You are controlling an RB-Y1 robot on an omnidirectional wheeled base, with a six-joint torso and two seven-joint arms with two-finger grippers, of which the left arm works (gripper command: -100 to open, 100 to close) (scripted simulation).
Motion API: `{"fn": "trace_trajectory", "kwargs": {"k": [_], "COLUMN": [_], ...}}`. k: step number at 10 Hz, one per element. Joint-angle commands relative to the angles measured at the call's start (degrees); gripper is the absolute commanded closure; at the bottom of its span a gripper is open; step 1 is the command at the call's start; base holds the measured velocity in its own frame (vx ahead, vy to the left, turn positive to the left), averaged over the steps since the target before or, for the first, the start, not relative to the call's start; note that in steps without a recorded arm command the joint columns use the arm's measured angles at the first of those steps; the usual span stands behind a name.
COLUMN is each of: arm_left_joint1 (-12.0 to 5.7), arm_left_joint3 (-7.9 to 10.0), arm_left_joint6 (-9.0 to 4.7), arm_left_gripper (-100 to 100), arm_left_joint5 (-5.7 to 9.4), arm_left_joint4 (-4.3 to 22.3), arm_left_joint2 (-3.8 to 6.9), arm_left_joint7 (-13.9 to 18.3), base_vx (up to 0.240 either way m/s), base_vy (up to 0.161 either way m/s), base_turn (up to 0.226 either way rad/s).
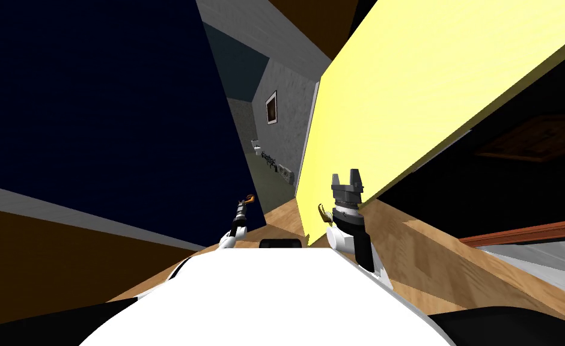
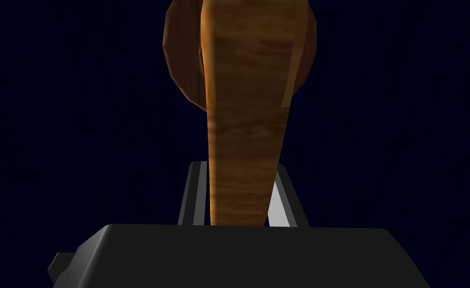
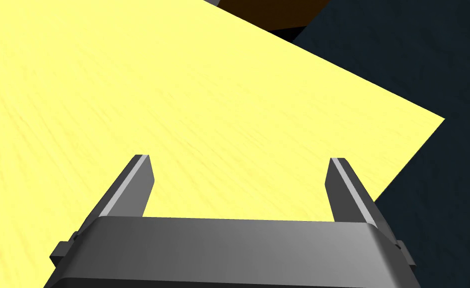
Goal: Pull the door open
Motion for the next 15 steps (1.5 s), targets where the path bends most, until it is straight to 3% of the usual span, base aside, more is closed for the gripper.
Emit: {"fn": "trace_trajectory", "kwargs": {"k": [1,5,6,11,15], "arm_left_joint1": [-0.76,-0.55,0.09,2.35,4.35], "arm_left_joint3": [-0.04,-0.30,-0.60,-2.41,-4.01], "arm_left_joint6": [-1.02,-0.70,-1.17,-3.00,-4.60], "arm_left_gripper": [100,100,100,100,100], "arm_left_joint5": [0.14,0.39,0.26,-0.75,-1.63], "arm_left_joint4": [1.74,1.91,2.16,2.58,2.94], "arm_left_joint2": [0.80,1.52,2.57,5.91,8.83], "arm_left_joint7": [0.76,1.67,3.01,7.95,12.29], "base_vx": [-0.040,-0.009,-0.055,-0.153,-0.155], "base_vy": [0.018,-0.057,-0.063,-0.072,-0.009], "base_turn": [-0.067,-0.008,-0.156,-0.160,-0.115]}}
